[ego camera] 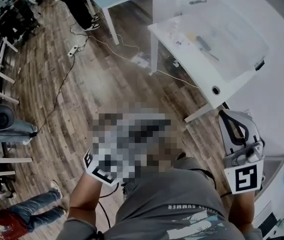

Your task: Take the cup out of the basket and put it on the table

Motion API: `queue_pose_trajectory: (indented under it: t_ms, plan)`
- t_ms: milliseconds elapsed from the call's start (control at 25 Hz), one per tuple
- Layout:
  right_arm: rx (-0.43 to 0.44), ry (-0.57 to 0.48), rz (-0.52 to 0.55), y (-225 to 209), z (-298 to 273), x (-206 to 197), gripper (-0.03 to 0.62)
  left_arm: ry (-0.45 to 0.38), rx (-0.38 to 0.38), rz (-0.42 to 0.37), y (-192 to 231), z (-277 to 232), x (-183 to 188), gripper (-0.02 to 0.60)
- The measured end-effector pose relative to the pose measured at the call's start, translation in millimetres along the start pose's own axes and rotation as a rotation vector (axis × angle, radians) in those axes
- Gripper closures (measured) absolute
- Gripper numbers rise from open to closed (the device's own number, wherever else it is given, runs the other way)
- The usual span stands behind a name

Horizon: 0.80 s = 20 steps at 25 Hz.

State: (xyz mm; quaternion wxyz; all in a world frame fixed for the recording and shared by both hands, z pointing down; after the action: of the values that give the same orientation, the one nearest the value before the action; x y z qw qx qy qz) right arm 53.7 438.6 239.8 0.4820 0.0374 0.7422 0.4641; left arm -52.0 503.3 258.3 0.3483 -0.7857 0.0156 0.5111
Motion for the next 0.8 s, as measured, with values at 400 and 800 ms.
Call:
queue_pose_trajectory:
  t_ms: [400, 800]
  plan:
    - [-0.014, 0.019, -0.073, -53.2, -7.7, -68.3, 0.582, 0.029, -0.032, 0.013, 28.6, -80.6, 0.8, 0.566]
    - [0.018, -0.042, -0.111, -111.3, -19.1, -126.1, 0.583, 0.076, -0.008, 0.017, 61.7, -161.9, 11.6, 0.566]
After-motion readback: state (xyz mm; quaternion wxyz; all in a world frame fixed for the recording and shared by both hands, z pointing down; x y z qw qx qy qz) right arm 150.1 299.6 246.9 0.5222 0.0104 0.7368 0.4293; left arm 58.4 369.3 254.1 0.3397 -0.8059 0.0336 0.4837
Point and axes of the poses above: the fingertips, and each gripper's own axes: z backward along the fingers, y to its left, x out of its top, the point moved 1 cm from there along z, backward along the fingers, and after that the axes turned 15 degrees about -x, right-handed, at the moved point
